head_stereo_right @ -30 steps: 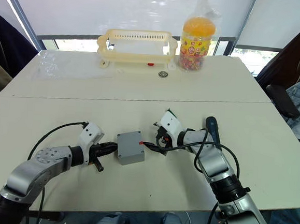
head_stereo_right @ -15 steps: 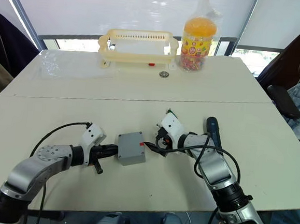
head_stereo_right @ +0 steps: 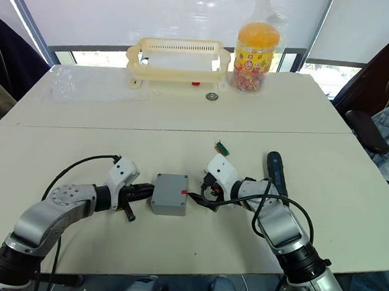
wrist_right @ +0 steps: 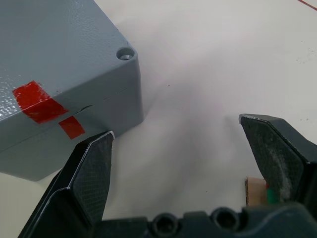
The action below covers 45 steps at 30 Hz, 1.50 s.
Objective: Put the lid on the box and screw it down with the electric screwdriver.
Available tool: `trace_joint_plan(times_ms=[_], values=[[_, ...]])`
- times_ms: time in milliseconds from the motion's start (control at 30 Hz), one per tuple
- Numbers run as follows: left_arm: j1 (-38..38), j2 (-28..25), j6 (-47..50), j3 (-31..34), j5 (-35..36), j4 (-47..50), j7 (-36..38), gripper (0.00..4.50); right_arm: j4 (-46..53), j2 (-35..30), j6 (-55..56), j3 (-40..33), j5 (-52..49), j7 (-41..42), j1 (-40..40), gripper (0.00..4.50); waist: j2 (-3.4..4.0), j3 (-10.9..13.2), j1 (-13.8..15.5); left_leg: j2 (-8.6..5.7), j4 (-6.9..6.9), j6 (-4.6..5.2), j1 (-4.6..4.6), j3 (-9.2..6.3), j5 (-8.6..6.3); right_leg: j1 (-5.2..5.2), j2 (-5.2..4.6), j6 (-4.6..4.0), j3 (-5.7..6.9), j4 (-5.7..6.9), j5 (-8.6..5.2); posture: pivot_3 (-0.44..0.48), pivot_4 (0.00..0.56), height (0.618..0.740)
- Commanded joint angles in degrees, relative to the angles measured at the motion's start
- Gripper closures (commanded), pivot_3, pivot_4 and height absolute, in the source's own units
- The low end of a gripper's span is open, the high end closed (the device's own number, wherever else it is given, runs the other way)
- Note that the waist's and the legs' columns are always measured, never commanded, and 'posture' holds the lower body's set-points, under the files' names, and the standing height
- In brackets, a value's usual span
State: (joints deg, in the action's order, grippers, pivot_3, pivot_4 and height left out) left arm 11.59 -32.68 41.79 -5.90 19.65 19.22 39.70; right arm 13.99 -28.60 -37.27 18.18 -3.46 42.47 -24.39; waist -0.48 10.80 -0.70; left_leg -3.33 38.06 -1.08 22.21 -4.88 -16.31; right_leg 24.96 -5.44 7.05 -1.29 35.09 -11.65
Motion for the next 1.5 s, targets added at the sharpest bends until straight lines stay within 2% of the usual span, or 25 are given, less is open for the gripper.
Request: trace_joint_plan(times_ms=[33, 133, 267, 400, 500, 667, 800, 900, 1033, 1200, 1400, 1500], values=[[-0.1, -0.5, -0.6, 0.3, 1.9, 3.8, 1.7, 4.17, 3.5, 0.6, 0.2, -0.6, -1.0, 0.1, -0.8, 0.06, 0.0, 0.0, 0.0, 0.0, 0.0, 0.0, 0.0, -0.01, 0.0, 0.0, 0.0, 0.0, 0.0, 0.0, 0.0, 0.0, 0.15, 0.74], [-0.9, -3.4, 0.5, 2.8, 3.4, 5.1, 3.7, 4.17, 6.3, -1.3, -1.5, -3.8, -2.5, 0.7, -0.6, 0.06, 0.0, 0.0, 0.0, 0.01, 0.0, 0.0, 0.0, 0.0, 0.0, 0.0, 0.0, 0.0, 0.0, 0.0, 0.0, 0.0, 0.15, 0.74], [-2.4, -12.8, 3.3, 9.6, 8.9, 7.6, 11.1, 4.17, 13.8, -4.4, -8.6, -15.3, -11.7, 3.4, -0.3, 0.06, 0.0, 0.0, 0.0, 0.05, 0.0, 0.0, 0.11, -0.01, 0.0, 0.13, 0.0, 0.0, -0.02, 0.03, 0.0, 0.0, 0.15, 0.74], [0.6, -17.3, 4.9, 13.6, 13.0, 6.1, 14.2, 4.17, 14.5, -5.6, -12.7, -23.1, -18.3, 3.3, -2.0, 0.06, -0.01, 0.0, 0.2, 0.05, 0.01, 0.01, 0.07, -0.03, 0.0, 0.03, 0.0, -0.01, 0.03, 0.01, -0.01, 0.0, 0.15, 0.74], [7.3, -18.5, 6.7, 14.7, 16.4, 4.0, 16.1, 3.31, 8.4, -5.4, -12.3, -25.4, -18.4, 0.4, -4.8, 0.0, -0.02, 0.0, 0.1, 0.04, 0.01, 0.02, -0.02, -0.02, -0.01, -0.08, 0.01, -0.01, 0.05, 0.0, -0.01, 0.0, 0.15, 0.74], [14.9, -19.5, 8.6, 11.8, 18.3, 3.6, 17.8, 0.78, -5.5, -4.4, -5.5, -20.4, -11.9, -4.1, -8.8, 0.0, -0.03, 0.0, -0.2, -0.03, 0.01, 0.01, -0.03, 0.14, 0.0, -0.06, 0.02, -0.01, 0.04, 0.01, -0.01, 0.0, 0.15, 0.74], [17.5, -19.9, 9.2, 10.0, 18.8, 5.4, 18.1, 0.78, -15.4, -0.6, 0.6, -16.6, -9.3, -4.8, -11.8, 0.0, -0.02, 0.0, -0.7, 0.0, -0.03, 0.01, -0.03, 0.16, 0.0, 0.05, 0.09, -0.01, -0.09, 0.05, -0.01, 0.0, 0.15, 0.74], [18.0, -19.7, 10.3, 10.2, 20.0, 6.0, 17.5, 1.74, -21.5, 1.7, 5.0, -15.3, -7.7, -5.2, -13.5, 0.0, -0.02, 0.0, -0.6, 0.03, -0.03, 0.0, 0.02, 0.14, 0.01, 0.15, 0.12, -0.01, -0.11, 0.11, -0.01, 0.0, 0.15, 0.74], [16.8, -20.2, 11.5, 10.0, 20.1, 7.8, 16.2, 3.69, -32.6, 6.4, 12.5, -14.7, -5.9, -7.1, -18.0, 0.0, -0.02, 0.0, -0.6, 0.02, -0.03, -0.07, 0.05, 0.14, 0.05, 0.16, 0.12, -0.01, -0.13, 0.11, -0.01, 0.0, 0.15, 0.74], [15.3, -20.0, 12.2, 10.1, 20.3, 9.1, 14.2, 3.69, -43.6, 10.2, 18.0, -16.1, -5.6, -8.6, -22.6, 0.0, -0.01, 0.0, -0.5, 0.03, -0.06, -0.18, 0.07, 0.08, 0.11, 0.22, 0.15, -0.02, -0.13, 0.13, 0.0, 0.0, 0.15, 0.74], [13.5, -19.6, 12.2, 10.1, 20.3, 9.8, 12.6, 3.69, -51.0, 12.0, 21.4, -16.9, -5.3, -9.4, -25.5, 0.0, -0.01, 0.0, -0.5, 0.02, -0.06, -0.23, 0.08, 0.04, 0.14, 0.23, 0.16, -0.02, -0.14, 0.16, 0.0, 0.0, 0.15, 0.74], [13.1, -19.5, 12.2, 10.0, 20.4, 9.8, 12.1, 3.74, -53.0, 12.1, 22.4, -17.1, -5.1, -9.9, -26.2, 0.91, -0.01, 0.0, -0.5, 0.02, -0.06, -0.23, 0.08, 0.04, 0.14, 0.23, 0.17, -0.02, -0.14, 0.17, 0.0, 0.0, 0.15, 0.74]])
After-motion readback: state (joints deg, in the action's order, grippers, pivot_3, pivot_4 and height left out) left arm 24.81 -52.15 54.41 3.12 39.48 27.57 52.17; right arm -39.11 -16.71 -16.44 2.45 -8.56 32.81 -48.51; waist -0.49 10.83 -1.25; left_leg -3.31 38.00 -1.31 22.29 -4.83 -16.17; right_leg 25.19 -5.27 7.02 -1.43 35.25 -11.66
